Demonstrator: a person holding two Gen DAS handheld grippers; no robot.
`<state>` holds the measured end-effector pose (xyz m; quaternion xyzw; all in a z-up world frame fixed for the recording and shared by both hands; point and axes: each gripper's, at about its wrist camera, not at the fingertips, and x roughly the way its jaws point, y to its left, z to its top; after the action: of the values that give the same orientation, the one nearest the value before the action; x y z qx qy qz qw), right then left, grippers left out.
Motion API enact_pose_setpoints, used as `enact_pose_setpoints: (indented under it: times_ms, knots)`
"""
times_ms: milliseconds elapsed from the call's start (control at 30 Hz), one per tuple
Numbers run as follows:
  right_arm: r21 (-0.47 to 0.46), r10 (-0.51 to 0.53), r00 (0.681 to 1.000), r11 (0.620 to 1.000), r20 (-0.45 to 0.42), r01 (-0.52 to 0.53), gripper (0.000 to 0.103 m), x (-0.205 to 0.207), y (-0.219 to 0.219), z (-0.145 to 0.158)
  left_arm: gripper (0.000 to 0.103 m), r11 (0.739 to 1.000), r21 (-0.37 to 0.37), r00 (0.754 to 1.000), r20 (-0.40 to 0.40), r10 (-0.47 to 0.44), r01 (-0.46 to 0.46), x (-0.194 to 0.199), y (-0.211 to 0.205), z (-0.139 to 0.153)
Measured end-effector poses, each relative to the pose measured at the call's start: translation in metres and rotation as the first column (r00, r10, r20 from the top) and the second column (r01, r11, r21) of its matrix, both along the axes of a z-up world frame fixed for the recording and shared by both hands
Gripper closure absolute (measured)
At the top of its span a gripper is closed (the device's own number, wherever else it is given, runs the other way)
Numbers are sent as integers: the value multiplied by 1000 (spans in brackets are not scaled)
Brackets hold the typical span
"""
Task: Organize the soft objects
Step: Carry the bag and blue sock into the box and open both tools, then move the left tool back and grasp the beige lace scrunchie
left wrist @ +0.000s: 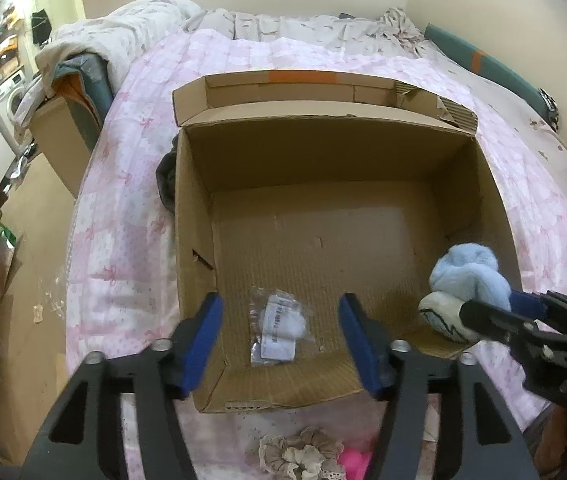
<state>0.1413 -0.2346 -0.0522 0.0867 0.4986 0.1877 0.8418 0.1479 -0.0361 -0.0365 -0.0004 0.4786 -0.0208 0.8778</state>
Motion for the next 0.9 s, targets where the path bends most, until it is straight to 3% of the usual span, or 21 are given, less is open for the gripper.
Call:
enact_pose_setpoints:
  times_ms: [67, 167, 233, 900]
  knots:
    - [22, 0, 1000, 1000, -4, 0, 37, 0, 0, 0, 33, 1000, 2, 1000, 3, -5, 5, 0, -1, 1]
    - [43, -9, 1000, 999, 0, 9, 22, 0, -1, 2, 33, 1000, 10, 1000, 20, -9, 8, -2, -3, 4]
    - [57, -13, 1000, 998, 9, 13, 19, 0, -2, 4, 33, 1000, 18, 1000, 27, -8, 8, -2, -4, 5]
    - [45, -8, 1000, 999, 6, 8, 18, -2, -2, 2, 33, 999, 42, 998, 59, 0, -2, -14, 5, 12]
